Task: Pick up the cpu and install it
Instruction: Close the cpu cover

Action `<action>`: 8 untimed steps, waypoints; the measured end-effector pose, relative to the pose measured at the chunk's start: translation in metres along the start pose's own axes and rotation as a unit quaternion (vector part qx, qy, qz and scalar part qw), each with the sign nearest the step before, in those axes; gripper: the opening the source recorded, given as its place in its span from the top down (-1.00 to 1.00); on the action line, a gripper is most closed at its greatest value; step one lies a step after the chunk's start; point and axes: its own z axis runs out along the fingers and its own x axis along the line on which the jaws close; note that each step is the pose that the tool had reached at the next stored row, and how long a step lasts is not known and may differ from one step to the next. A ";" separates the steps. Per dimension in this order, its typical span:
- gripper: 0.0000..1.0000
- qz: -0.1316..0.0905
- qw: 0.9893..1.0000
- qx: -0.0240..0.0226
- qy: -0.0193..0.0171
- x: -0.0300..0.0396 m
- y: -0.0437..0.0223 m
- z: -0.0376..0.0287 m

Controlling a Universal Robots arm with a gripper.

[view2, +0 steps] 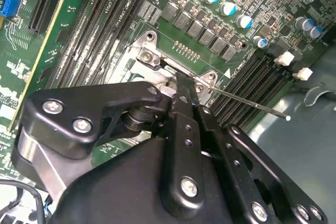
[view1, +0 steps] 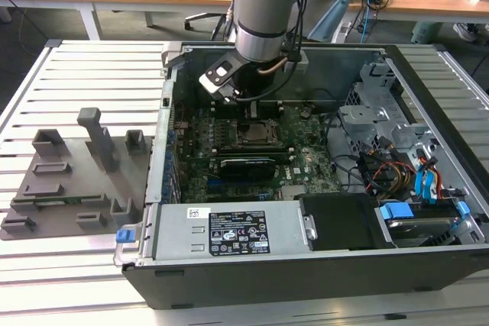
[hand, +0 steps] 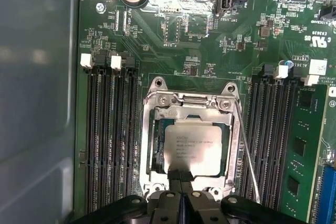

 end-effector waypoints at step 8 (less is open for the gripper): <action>0.79 0.000 1.000 0.000 0.000 -0.0008 0.0148 -0.0023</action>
